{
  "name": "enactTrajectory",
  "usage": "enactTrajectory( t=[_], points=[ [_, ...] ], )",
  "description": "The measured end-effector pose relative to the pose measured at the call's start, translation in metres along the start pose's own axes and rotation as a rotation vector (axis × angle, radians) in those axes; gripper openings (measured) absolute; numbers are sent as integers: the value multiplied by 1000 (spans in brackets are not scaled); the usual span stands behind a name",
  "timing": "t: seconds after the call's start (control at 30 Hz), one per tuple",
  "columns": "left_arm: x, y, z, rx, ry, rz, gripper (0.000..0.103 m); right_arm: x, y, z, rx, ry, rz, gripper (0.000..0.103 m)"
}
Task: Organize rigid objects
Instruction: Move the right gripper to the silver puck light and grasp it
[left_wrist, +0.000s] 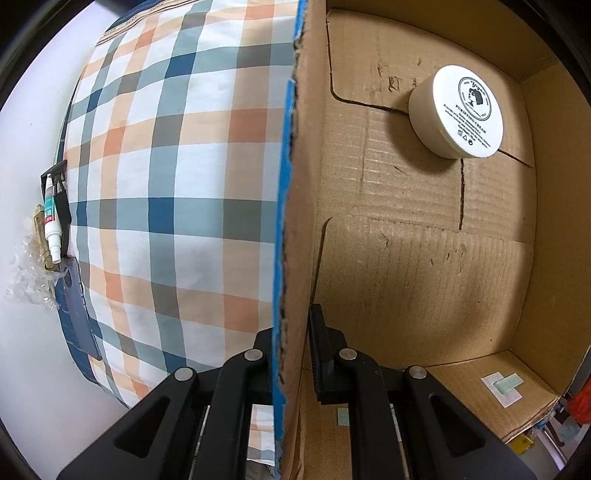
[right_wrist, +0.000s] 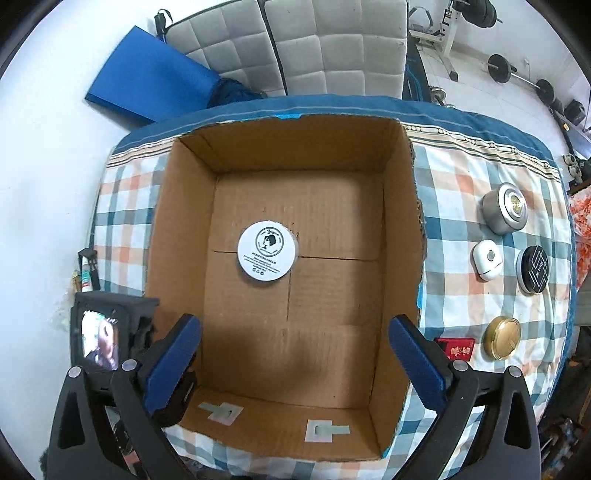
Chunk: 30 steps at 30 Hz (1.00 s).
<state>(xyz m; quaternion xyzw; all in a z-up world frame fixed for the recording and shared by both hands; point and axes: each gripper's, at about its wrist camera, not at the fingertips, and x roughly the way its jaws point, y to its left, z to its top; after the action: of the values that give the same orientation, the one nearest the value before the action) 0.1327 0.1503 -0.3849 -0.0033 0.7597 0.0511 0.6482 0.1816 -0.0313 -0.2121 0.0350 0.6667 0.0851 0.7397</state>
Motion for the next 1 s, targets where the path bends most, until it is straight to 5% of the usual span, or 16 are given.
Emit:
enactTrajectory(
  t=[0.4, 0.57, 0.83, 1.0],
  points=[
    [-1, 5, 2, -18, 4, -10, 8, -37, -67, 3, 149, -112, -20, 103],
    [0, 10, 2, -29, 8, -14, 8, -51, -136, 8, 359, -286, -27, 103],
    [0, 10, 1, -60, 7, 11, 9, -5, -232, 29, 543, -240, -178, 103],
    [2, 8, 1, -100, 11, 28, 11, 32, -273, 42, 672, -295, -118, 103]
  ],
)
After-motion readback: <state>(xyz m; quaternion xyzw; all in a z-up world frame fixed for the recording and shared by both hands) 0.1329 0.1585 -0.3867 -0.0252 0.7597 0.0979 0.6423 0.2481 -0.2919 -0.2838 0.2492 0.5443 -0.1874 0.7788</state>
